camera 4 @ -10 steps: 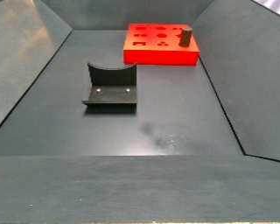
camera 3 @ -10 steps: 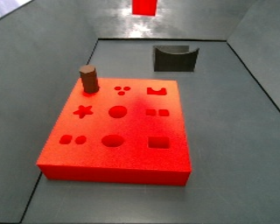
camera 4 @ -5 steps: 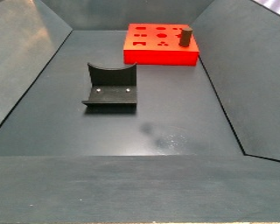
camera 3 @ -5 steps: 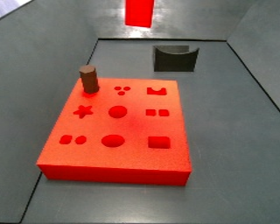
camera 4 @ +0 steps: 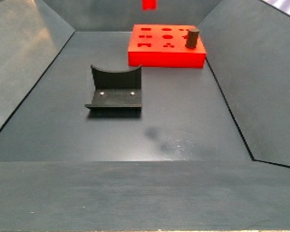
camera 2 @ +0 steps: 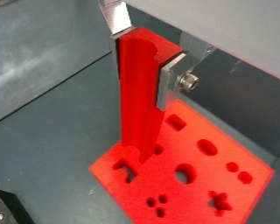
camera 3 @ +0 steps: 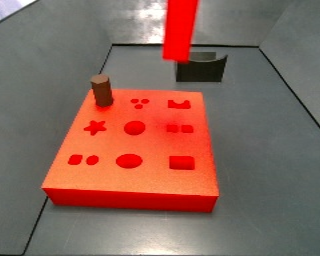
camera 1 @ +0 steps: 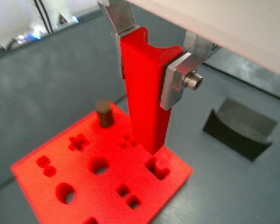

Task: Pick up the arch object. Move up. Place the arch object on the fixture. Regrasp the arch object. Move to above the board. Insert the arch object.
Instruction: Insert the arch object.

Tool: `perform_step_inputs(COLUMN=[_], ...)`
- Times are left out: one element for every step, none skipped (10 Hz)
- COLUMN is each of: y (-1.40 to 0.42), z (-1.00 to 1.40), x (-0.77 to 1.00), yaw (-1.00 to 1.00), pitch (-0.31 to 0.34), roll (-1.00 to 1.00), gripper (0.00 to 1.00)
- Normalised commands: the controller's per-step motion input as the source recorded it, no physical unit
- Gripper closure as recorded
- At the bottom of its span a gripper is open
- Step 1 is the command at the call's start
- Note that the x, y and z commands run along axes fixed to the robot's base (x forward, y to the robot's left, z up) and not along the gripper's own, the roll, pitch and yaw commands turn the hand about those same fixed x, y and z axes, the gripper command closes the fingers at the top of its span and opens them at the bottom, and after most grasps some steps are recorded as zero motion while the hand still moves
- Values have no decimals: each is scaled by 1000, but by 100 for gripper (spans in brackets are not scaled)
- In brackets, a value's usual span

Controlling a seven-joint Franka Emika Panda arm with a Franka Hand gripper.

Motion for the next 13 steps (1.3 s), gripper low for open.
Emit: perform_step_inputs(y=[83, 77, 126, 257, 300, 291, 134, 3, 0, 0, -6, -3, 0], z=[-977, -869, -740, -617, -431, -403, -306, -280, -257, -200, -149, -149, -234], x=[191, 31, 0, 0, 0, -123, -140, -6, 0, 0, 0, 0, 0], yaw=[-183, -237, -231, -114, -20, 0, 0, 0, 0, 0, 37, 60, 109], pitch=[-10, -51, -93, -67, -14, -34, -96, -107, -116, -123, -116, -84, -76], roll=[-53, -113, -184, -211, -141, -161, -244, -260, -263, -271, -246, -220, -191], gripper=[100, 100, 100, 100, 100, 100, 100, 100, 100, 100, 100, 100, 100])
